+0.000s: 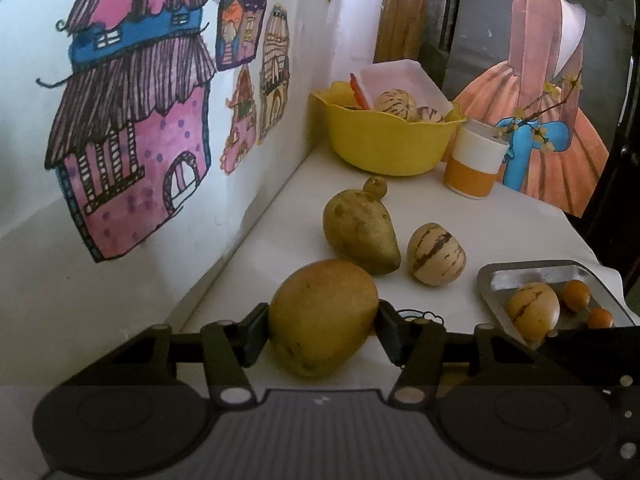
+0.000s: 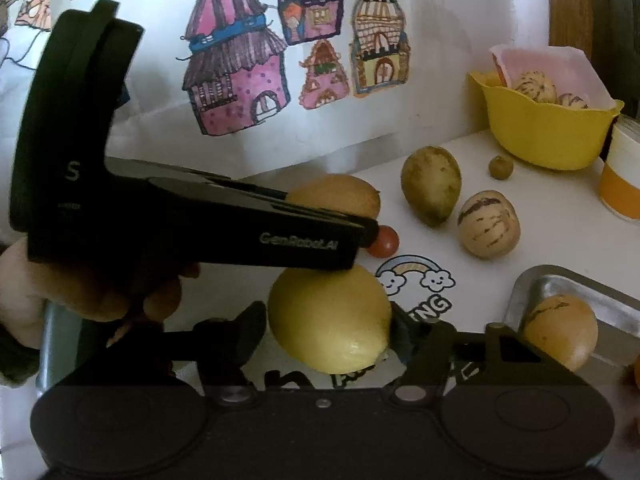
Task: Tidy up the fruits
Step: 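Grasp the brown oval fruit with the left tool while the right tool grasps the yellow lemon, then carry both fruits over the tray and open the right tool to drop the lemon, then lower the brown oval fruit into the tray with the left tool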
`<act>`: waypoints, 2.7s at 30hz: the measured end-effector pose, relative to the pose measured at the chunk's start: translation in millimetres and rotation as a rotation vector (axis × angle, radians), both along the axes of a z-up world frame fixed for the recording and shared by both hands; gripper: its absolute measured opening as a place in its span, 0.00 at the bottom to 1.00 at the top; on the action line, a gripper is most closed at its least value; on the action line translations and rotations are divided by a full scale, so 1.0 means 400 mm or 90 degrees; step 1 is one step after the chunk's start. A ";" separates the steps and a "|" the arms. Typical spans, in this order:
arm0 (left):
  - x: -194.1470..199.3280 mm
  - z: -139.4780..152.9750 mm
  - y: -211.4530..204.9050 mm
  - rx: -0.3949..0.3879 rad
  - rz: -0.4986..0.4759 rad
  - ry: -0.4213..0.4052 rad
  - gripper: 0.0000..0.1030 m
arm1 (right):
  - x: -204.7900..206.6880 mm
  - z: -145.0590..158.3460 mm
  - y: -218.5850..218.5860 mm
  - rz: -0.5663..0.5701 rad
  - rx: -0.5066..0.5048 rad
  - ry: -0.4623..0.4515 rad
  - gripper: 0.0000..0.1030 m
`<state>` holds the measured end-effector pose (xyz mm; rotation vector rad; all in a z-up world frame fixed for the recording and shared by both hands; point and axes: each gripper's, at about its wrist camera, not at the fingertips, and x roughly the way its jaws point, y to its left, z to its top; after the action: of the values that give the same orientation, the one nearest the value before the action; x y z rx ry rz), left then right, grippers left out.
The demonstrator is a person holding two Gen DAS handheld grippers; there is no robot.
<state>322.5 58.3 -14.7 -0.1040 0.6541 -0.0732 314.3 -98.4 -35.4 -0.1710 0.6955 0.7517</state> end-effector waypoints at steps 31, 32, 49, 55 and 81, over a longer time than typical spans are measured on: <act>-0.174 0.096 -0.121 -0.025 -0.006 -0.003 0.58 | -0.224 0.081 -0.240 -0.104 0.094 -0.027 0.59; -0.176 0.100 -0.139 -0.026 -0.013 -0.006 0.58 | -0.232 0.088 -0.264 -0.115 0.096 -0.031 0.59; -0.157 0.051 -0.379 -0.063 -0.086 0.034 0.58 | -0.126 0.054 -0.531 -0.235 0.039 -0.063 0.59; -0.152 0.027 -0.388 -0.039 -0.076 0.050 0.58 | -0.085 0.011 -0.541 -0.235 0.045 -0.028 0.59; -0.257 0.101 -0.335 -0.094 -0.096 -0.009 0.96 | -0.261 0.077 -0.497 -0.284 -0.011 -0.149 0.95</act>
<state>219.5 -75.6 25.8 -0.1959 0.6407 -0.2683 209.9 -297.4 -4.6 -0.1114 0.4924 0.2924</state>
